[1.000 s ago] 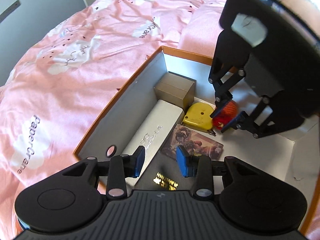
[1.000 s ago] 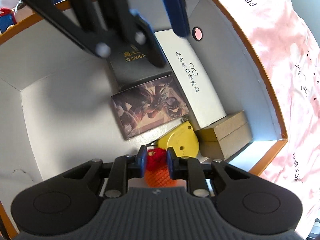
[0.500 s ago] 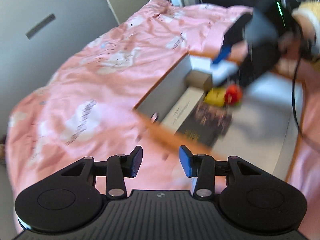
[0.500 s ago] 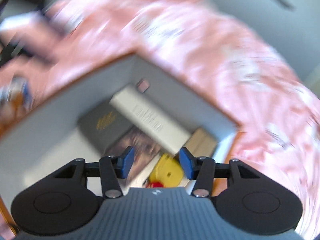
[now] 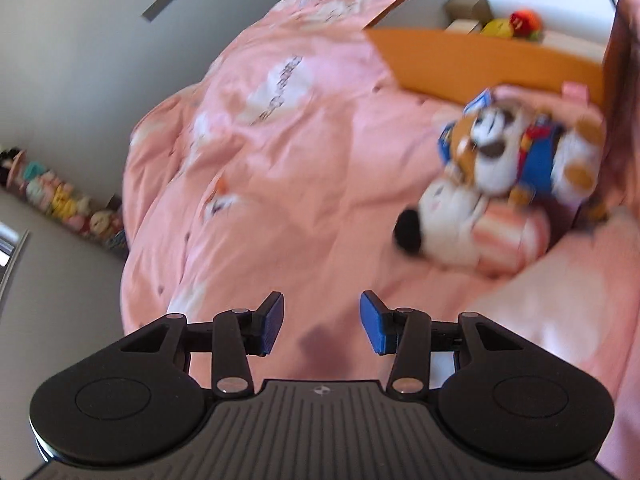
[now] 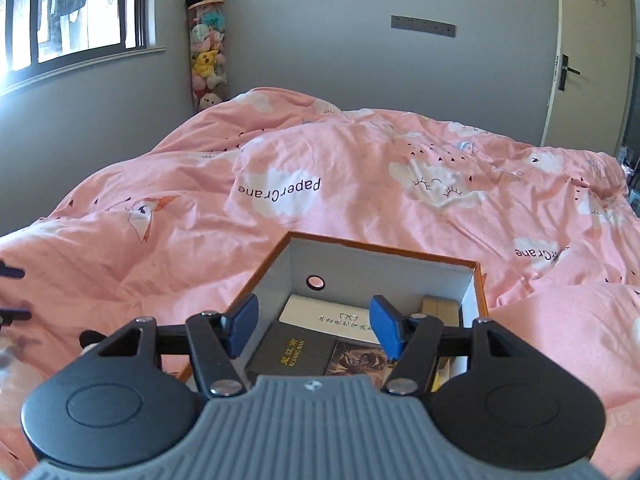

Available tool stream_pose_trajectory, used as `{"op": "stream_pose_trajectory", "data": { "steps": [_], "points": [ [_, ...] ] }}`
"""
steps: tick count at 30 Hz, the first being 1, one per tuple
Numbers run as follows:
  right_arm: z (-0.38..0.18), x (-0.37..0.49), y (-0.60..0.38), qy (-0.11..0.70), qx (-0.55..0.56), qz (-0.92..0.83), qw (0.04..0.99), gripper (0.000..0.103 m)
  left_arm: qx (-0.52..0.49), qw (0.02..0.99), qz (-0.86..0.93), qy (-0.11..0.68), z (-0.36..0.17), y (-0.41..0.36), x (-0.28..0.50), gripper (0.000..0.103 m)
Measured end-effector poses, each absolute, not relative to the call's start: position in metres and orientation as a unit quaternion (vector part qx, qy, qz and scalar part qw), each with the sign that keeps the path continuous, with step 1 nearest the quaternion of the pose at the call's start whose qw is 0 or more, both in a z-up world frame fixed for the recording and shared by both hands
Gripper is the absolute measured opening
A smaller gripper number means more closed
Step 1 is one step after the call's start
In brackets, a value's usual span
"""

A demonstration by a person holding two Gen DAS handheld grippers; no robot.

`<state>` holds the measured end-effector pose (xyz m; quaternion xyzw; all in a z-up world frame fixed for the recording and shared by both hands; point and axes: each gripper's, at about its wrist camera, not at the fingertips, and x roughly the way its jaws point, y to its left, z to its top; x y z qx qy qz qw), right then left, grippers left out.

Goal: Organize objects
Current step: 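Withdraw both grippers from the box toward the plush keychains, then grasp the red-panda plush with the right gripper while the left gripper grasps the white plush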

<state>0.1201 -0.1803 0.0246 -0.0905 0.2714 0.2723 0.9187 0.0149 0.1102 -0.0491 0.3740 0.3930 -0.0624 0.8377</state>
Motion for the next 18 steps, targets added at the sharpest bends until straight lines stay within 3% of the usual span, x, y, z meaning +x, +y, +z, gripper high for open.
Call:
{"op": "stream_pose_trajectory", "data": {
  "steps": [6, 8, 10, 18],
  "points": [
    [0.025, 0.115, -0.167, 0.283, -0.103, 0.274, 0.913, 0.064, 0.385, 0.832, -0.046, 0.396, -0.054, 0.122, 0.013, 0.055],
    [0.026, 0.111, -0.16, 0.29, -0.114, 0.282, 0.907, 0.064, 0.421, 0.831, -0.032, 0.361, -0.052, 0.123, 0.014, 0.065],
    [0.026, 0.108, -0.15, 0.299, -0.127, 0.293, 0.899, 0.064, 0.442, 0.835, -0.019, 0.328, -0.046, 0.124, 0.014, 0.065],
    [0.018, 0.091, -0.108, 0.368, -0.148, 0.363, 0.843, 0.064, 0.39, 0.858, -0.033, 0.333, -0.024, 0.126, 0.025, 0.066]
  ]
}}
